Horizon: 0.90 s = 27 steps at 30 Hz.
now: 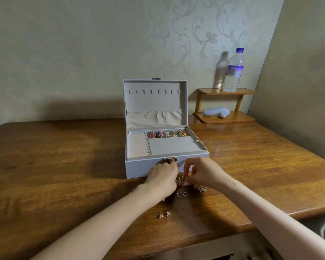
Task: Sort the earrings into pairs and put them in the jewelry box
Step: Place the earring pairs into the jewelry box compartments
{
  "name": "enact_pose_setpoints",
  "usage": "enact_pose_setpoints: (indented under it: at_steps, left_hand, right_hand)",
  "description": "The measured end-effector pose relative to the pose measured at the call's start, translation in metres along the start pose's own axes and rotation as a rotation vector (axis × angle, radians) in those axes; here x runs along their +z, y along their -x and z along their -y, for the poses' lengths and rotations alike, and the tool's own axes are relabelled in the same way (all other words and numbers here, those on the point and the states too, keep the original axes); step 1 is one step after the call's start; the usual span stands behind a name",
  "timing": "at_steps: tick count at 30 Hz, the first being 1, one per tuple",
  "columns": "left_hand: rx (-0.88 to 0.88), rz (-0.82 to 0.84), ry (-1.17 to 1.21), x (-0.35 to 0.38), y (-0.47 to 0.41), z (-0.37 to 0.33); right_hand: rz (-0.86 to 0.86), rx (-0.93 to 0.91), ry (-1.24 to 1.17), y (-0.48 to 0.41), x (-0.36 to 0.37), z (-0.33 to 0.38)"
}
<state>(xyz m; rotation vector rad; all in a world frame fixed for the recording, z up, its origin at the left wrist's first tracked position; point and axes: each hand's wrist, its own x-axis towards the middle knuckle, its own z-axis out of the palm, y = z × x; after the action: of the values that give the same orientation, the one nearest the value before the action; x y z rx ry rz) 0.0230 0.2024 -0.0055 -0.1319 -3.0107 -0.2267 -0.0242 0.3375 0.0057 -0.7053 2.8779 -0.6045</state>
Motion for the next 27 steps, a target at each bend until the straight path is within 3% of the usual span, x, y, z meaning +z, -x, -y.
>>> enact_pose_setpoints:
  at_steps: [12,17,21,27]
  left_hand:
    - [0.090,-0.030,0.038,-0.007,0.009,0.003]
    - [0.185,-0.172,0.151,-0.038,0.019,0.026]
    - [0.090,-0.289,0.147,-0.074,0.001,0.066]
    - [-0.055,-0.333,0.074,-0.089,-0.045,0.120]
  right_hand:
    - [-0.059,-0.041,0.018,0.003,-0.003,0.000]
    - [-0.108,-0.152,-0.151,0.004,-0.024,0.009]
    - [-0.154,-0.191,-0.223,-0.016,-0.040,0.029]
    - [-0.133,-0.218,-0.386,-0.065,-0.047,0.063]
